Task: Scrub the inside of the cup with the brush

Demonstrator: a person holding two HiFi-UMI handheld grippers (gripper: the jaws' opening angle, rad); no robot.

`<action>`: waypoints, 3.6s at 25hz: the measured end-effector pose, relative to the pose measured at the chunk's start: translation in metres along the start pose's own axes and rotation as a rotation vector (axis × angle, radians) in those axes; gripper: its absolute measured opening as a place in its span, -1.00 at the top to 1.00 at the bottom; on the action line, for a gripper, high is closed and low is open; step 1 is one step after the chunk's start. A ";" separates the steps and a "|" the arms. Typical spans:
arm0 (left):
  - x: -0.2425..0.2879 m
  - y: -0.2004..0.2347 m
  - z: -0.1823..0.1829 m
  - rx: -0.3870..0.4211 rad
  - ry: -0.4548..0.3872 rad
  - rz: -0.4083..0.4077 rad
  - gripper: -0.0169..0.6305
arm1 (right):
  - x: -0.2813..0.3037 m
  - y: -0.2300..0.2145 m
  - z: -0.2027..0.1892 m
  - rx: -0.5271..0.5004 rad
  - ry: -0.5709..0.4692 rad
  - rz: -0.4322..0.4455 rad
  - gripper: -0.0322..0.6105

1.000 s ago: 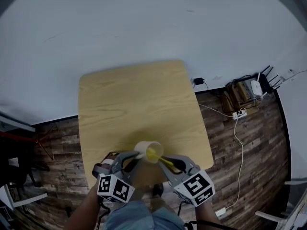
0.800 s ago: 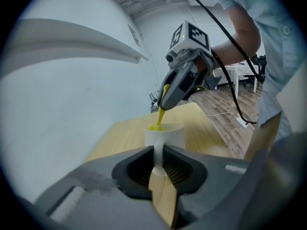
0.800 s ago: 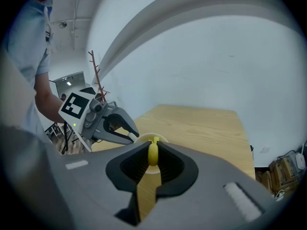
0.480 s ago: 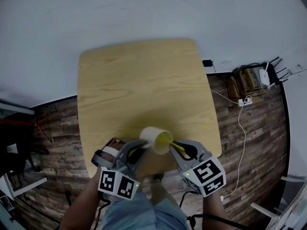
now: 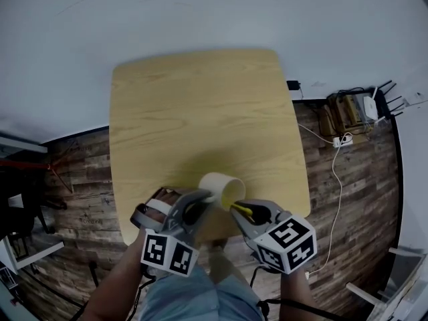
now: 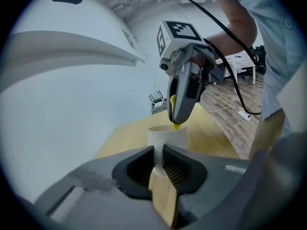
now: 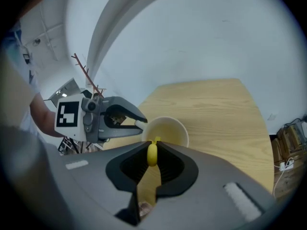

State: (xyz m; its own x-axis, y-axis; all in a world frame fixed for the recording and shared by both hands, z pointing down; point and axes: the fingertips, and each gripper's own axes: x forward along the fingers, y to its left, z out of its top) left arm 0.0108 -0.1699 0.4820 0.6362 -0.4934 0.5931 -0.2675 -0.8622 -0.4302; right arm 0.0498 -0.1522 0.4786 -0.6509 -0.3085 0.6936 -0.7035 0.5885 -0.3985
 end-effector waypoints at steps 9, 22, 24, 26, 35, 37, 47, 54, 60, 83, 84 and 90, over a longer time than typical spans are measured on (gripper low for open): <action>-0.002 -0.007 0.003 0.029 0.012 -0.019 0.72 | -0.016 0.000 0.028 -0.007 -0.098 -0.029 0.78; 0.000 -0.005 0.007 -0.002 0.008 0.014 0.72 | -0.034 -0.034 0.006 0.033 -0.122 -0.118 0.78; 0.001 -0.004 0.007 -0.013 0.009 0.024 0.72 | -0.032 -0.032 -0.002 0.043 -0.104 -0.106 0.78; 0.002 -0.003 0.007 -0.015 0.011 0.029 0.72 | -0.030 -0.030 -0.008 0.055 -0.091 -0.093 0.78; 0.006 -0.006 0.011 0.000 0.020 0.034 0.72 | -0.028 -0.011 -0.003 0.051 -0.086 -0.020 0.78; 0.007 -0.005 0.012 0.011 0.024 0.028 0.72 | -0.030 -0.007 0.003 0.036 -0.093 -0.012 0.78; 0.008 -0.007 0.013 0.024 0.030 0.002 0.72 | -0.044 -0.016 0.032 -0.054 -0.126 -0.048 0.78; 0.007 -0.007 0.013 0.032 0.027 0.011 0.72 | -0.046 -0.043 0.022 -0.031 -0.136 -0.100 0.78; 0.005 -0.006 0.011 0.004 0.023 0.035 0.72 | -0.047 -0.043 -0.002 0.018 -0.112 -0.105 0.78; 0.003 -0.012 0.003 -0.107 0.019 0.081 0.72 | -0.047 0.005 0.012 0.080 -0.207 -0.056 0.78; 0.002 -0.011 0.001 -0.121 0.017 0.084 0.73 | -0.051 0.006 0.016 0.072 -0.216 -0.062 0.78; -0.004 -0.011 -0.018 -0.245 -0.010 0.109 0.72 | -0.070 0.018 0.035 0.036 -0.289 -0.080 0.78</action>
State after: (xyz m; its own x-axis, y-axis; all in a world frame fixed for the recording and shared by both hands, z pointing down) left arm -0.0018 -0.1610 0.4968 0.6012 -0.5845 0.5449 -0.5010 -0.8069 -0.3129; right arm 0.0731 -0.1464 0.4014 -0.6435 -0.5556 0.5266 -0.7622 0.5283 -0.3740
